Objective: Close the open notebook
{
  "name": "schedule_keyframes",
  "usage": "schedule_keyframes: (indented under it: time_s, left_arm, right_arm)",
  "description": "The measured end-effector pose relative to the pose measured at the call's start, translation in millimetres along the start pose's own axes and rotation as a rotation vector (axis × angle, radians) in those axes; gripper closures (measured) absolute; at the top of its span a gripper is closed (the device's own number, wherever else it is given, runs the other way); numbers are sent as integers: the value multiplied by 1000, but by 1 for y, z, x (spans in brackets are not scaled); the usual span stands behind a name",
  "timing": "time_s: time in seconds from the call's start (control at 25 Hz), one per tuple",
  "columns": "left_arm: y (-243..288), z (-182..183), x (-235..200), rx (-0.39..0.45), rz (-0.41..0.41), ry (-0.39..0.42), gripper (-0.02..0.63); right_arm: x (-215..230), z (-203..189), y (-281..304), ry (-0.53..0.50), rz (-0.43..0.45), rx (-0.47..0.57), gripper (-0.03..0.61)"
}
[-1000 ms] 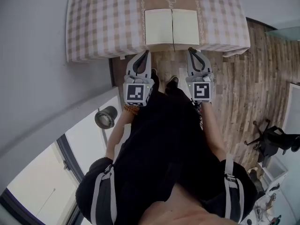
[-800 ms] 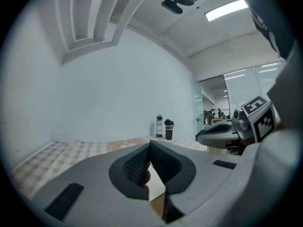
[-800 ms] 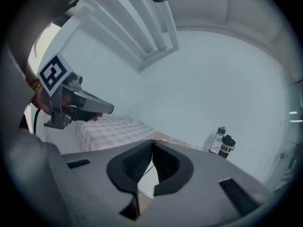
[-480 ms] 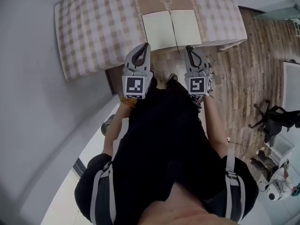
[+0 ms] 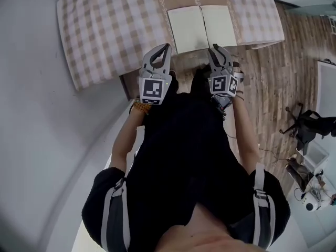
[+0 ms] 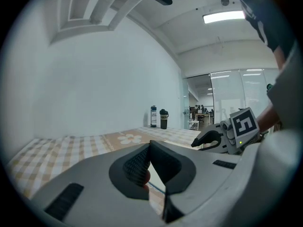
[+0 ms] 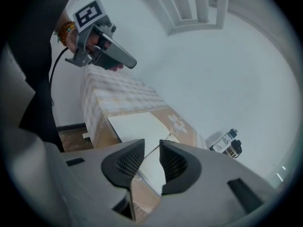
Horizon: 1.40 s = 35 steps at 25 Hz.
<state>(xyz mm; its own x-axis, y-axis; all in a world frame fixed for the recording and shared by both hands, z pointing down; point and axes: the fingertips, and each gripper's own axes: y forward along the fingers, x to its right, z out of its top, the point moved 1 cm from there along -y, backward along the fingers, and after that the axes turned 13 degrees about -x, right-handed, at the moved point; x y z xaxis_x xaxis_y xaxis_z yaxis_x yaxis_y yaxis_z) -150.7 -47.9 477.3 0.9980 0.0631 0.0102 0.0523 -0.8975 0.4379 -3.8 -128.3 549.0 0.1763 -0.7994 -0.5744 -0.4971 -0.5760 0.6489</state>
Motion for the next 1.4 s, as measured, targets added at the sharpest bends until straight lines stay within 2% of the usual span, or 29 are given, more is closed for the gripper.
schedule_keyframes:
  time_s: [0.04, 0.16, 0.4, 0.64, 1.04, 1.24, 1.4]
  left_arm:
    - [3, -2, -5, -2, 12, -1, 615]
    - [9, -7, -16, -6, 51, -33, 615]
    - [11, -8, -25, -7, 82, -56, 615]
    - [11, -11, -30, -9, 81, -51, 615]
    - [6, -24, -36, -20, 70, -48, 615]
    - [3, -31, -34, -37, 49, -43, 615]
    - [6, -31, -31, -38, 35, -35, 615]
  right_arm:
    - [-4, -2, 8, -21, 6, -10, 474]
    - [-16, -8, 25, -83, 39, -29, 407]
    - [-36, -20, 40, -201, 68, -63, 407]
    - [-44, -23, 51, -378, 9, -73, 403]
    - [-50, -16, 57, -393, -24, -69, 414]
    - [-55, -19, 53, -402, -42, -67, 489]
    - [-58, -17, 58, -415, -63, -68, 495]
